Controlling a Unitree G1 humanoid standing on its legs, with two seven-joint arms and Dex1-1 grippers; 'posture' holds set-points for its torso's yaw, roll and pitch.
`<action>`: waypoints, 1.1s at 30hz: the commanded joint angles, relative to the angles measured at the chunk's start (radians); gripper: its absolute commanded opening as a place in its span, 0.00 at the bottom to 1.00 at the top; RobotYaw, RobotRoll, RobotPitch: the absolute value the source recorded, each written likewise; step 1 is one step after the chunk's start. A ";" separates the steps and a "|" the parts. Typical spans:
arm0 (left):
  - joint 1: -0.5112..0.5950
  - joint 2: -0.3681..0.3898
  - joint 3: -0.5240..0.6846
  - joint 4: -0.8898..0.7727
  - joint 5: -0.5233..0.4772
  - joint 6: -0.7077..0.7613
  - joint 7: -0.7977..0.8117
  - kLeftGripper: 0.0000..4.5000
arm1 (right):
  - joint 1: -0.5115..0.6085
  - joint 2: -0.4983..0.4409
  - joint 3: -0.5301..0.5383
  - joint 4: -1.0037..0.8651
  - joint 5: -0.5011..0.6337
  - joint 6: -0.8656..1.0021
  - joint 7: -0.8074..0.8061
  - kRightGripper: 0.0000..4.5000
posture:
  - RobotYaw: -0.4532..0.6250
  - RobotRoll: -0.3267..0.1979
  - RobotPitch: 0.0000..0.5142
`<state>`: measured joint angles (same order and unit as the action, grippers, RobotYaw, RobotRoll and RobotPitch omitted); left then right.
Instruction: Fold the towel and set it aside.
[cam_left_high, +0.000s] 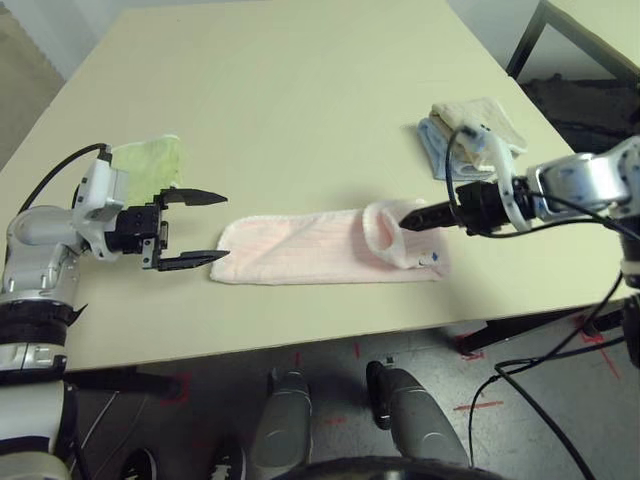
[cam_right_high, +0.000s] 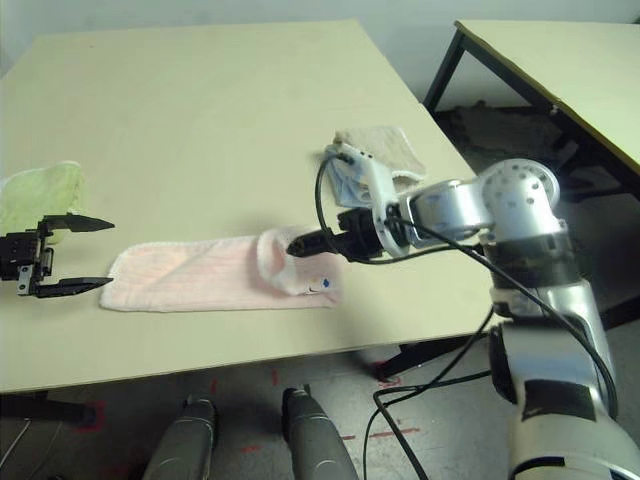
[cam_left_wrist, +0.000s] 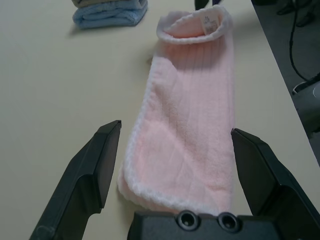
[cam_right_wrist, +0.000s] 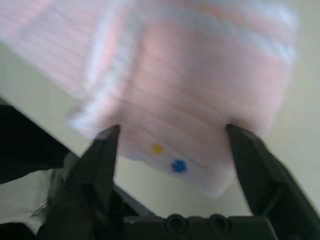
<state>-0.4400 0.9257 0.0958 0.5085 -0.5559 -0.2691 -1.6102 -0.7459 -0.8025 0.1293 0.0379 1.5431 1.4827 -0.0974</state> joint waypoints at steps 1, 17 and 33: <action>0.004 0.001 -0.004 0.003 0.009 -0.005 -0.004 1.00 | 0.046 0.044 -0.054 -0.093 -0.121 -0.101 0.073 0.66 | 0.46 0.62 0.33; -0.013 0.019 0.002 0.015 0.009 0.004 -0.004 1.00 | 0.274 0.207 -0.075 -0.374 -0.553 -0.470 0.345 0.01 | 0.45 0.62 0.33; -0.044 0.008 0.014 0.046 0.025 -0.005 -0.004 1.00 | 0.301 0.402 -0.037 -0.349 -0.734 -0.436 0.334 0.01 | 0.45 0.62 0.32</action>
<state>-0.4838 0.9331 0.0989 0.5418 -0.5478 -0.2670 -1.6102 -0.4484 -0.4042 0.0686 -0.3130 0.8260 1.0246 0.2364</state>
